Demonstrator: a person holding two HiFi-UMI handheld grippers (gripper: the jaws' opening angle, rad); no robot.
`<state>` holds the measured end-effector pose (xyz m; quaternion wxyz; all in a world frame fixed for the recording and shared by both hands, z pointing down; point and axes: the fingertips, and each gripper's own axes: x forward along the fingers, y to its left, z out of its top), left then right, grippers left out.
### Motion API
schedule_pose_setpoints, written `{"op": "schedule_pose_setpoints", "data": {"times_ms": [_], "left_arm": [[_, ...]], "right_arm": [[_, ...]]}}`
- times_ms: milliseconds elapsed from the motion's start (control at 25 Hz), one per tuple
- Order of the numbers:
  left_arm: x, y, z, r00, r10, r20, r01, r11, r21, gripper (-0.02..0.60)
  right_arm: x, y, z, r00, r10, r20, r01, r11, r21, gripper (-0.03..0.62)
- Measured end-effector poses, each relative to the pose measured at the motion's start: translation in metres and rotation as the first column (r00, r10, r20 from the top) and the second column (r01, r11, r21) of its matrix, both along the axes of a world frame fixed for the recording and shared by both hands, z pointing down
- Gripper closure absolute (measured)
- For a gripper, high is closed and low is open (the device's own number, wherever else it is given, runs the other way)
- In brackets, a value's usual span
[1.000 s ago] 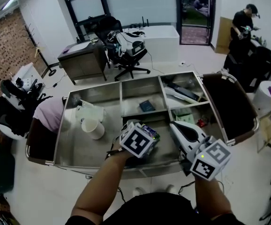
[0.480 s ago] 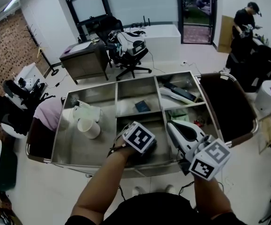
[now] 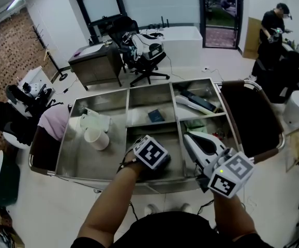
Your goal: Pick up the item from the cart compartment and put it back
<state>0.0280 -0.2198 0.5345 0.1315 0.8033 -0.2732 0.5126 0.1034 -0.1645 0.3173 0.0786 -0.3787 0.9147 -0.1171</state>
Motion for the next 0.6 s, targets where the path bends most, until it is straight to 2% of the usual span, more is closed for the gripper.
{"op": "schedule_pose_setpoints", "data": {"times_ms": [160,400,520,600], "left_arm": [[0.001,0.002,-0.001,1.000,-0.009,-0.015,0.009,1.000,0.001,0.190],[0.002,-0.014,-0.032,0.993,-0.047,-0.108,0.061,0.989,0.134,0.222],[0.000,-0.021,-0.053,0.973,-0.072,-0.219,0.113,0.976,0.185,0.222],[0.000,-0.024,-0.073,0.943,-0.076,-0.325,0.154,0.963,0.222,0.222]], "right_arm": [[0.001,0.001,0.001,1.000,0.006,0.000,-0.006,1.000,0.001,0.579],[0.004,0.002,-0.001,0.999,0.033,-0.004,-0.033,0.999,0.003,0.579],[0.001,0.002,0.000,0.999,0.041,-0.011,-0.041,0.999,0.000,0.579],[-0.002,0.002,0.001,0.999,0.041,-0.018,-0.041,0.999,-0.002,0.579]]}}
